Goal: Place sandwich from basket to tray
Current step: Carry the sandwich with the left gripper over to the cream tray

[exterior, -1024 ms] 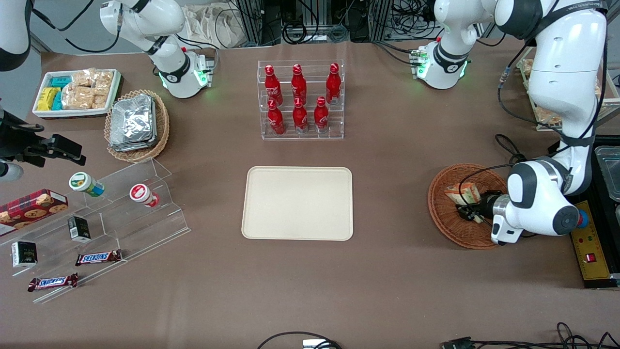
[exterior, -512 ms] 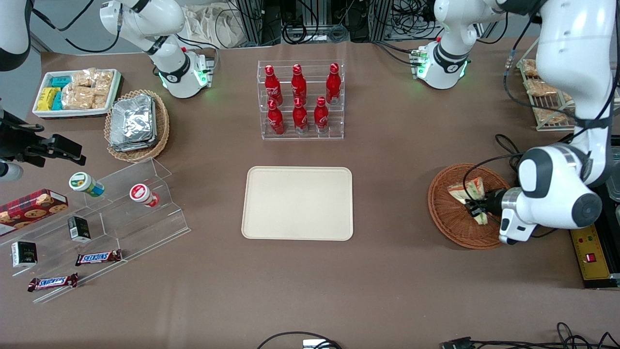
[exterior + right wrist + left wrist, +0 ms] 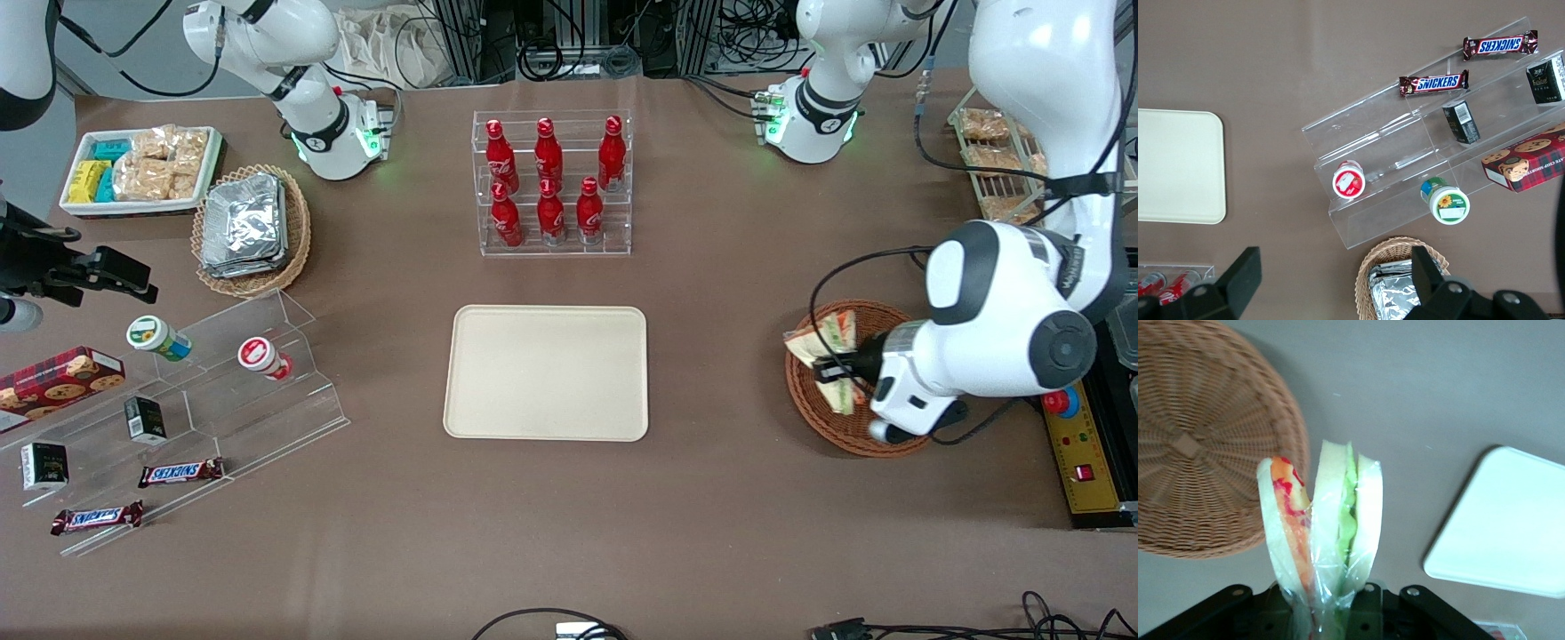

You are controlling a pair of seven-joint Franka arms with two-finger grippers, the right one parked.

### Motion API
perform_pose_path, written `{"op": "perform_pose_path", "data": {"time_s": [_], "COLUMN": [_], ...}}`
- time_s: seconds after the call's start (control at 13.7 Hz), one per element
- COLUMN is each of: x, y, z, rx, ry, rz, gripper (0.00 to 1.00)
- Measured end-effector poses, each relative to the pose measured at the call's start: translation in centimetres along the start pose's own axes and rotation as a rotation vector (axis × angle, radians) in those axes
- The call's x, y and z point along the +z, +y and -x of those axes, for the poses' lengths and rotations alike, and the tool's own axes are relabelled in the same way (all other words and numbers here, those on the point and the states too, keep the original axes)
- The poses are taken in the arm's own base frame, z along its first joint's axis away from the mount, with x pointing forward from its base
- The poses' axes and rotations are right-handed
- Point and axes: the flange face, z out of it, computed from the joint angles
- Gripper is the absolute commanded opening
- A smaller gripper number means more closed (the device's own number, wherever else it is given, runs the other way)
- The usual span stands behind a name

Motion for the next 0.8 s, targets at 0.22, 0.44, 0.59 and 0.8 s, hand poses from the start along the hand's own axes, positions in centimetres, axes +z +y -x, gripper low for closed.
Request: {"op": "perform_pose_path", "data": {"time_s": [0.22,0.44,0.59,0.8], "x": [1.1,2.0,2.5,4.4], "y": [4.0,6.9,7.8,10.9], "z": [1.5,2.1,1.9,3.4], "rx": [0.090,0.154,0.183,0.269], "ry": [-0.010,0.000,0.034,0.060], "rz": [-0.009,-0.018,-0.031,-0.103], "gripper": [0.12,0.11,0.11,0.11]}}
